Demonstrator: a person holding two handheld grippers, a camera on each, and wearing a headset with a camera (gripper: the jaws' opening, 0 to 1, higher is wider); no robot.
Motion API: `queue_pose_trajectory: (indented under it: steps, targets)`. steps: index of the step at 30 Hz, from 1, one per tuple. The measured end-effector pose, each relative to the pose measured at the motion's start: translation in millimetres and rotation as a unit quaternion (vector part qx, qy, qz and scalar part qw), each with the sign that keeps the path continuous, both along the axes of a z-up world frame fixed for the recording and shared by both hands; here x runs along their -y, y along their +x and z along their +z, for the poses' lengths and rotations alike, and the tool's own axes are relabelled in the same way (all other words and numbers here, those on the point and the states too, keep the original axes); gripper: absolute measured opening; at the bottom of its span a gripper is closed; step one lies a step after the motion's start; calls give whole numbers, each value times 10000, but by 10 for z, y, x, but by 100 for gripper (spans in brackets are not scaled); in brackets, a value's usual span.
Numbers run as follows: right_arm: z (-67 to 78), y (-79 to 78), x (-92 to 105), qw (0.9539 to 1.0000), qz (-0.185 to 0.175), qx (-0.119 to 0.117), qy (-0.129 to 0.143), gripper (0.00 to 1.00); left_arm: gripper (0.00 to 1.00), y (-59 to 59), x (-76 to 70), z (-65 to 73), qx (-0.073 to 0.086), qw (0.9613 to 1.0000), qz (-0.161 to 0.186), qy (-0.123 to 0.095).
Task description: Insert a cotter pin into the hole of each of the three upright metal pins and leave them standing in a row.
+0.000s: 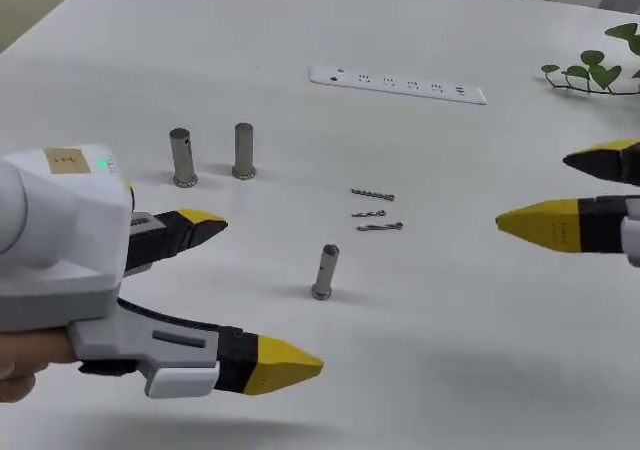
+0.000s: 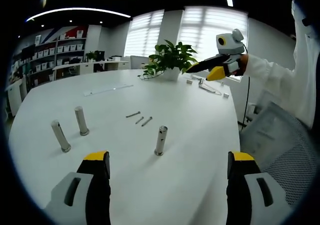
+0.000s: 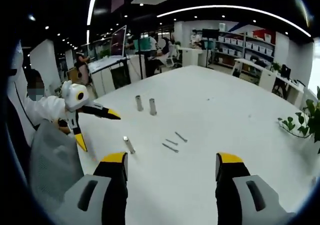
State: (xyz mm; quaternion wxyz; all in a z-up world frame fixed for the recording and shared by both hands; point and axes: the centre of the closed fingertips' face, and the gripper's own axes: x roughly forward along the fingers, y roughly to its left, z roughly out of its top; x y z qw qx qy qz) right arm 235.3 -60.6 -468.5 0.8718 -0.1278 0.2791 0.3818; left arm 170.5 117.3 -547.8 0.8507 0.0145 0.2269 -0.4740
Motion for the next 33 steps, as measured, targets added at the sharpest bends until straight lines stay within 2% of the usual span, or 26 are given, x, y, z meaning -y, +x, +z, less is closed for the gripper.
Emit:
queue_pose_trajectory:
  steps: [4,7,11,13,15,20,23,27,29,30,31,33]
  targets:
    - [52,126,43,9998,168,61,-107,65,97,-4,-18,-8,-41,10000,58,-22]
    - [39,181,59,9981,515,22,-338,62,96,-5,-33,-11,-59,9999,114,-44]
    - [42,288,42,9981,553,19,-272,60,96,-2,-45,-25,-85,9999,132,-25]
    - [15,337,7,9965,729,11,-404,59,96,1,-47,-29,-90,9999,92,-15]
    - [-35,346,-11,9947,850,-181,-548,51,96,12,-62,-37,-84,9999,77,31]
    - [-56,483,-125,9916,1080,-110,-701,44,95,32,-86,-26,-75,9999,95,36]
    - [-75,524,-224,9885,1280,-106,-802,37,95,41,-98,-14,-57,9999,127,28]
    - [-140,590,-346,9850,1436,-152,-939,37,93,38,-102,-21,-123,9998,136,-12]
    - [-183,629,-414,9820,1574,-127,-1037,36,92,42,-113,-47,-131,9998,143,28]
    - [-223,614,-453,9782,1740,-202,-1115,34,92,40,-119,-55,-139,9998,145,38]
    - [-238,619,-492,9776,1778,-220,-1106,32,92,40,-122,-63,-145,9998,148,38]
    - [-269,624,-574,9730,1973,-215,-1173,29,92,27,-136,-106,-187,9997,135,91]
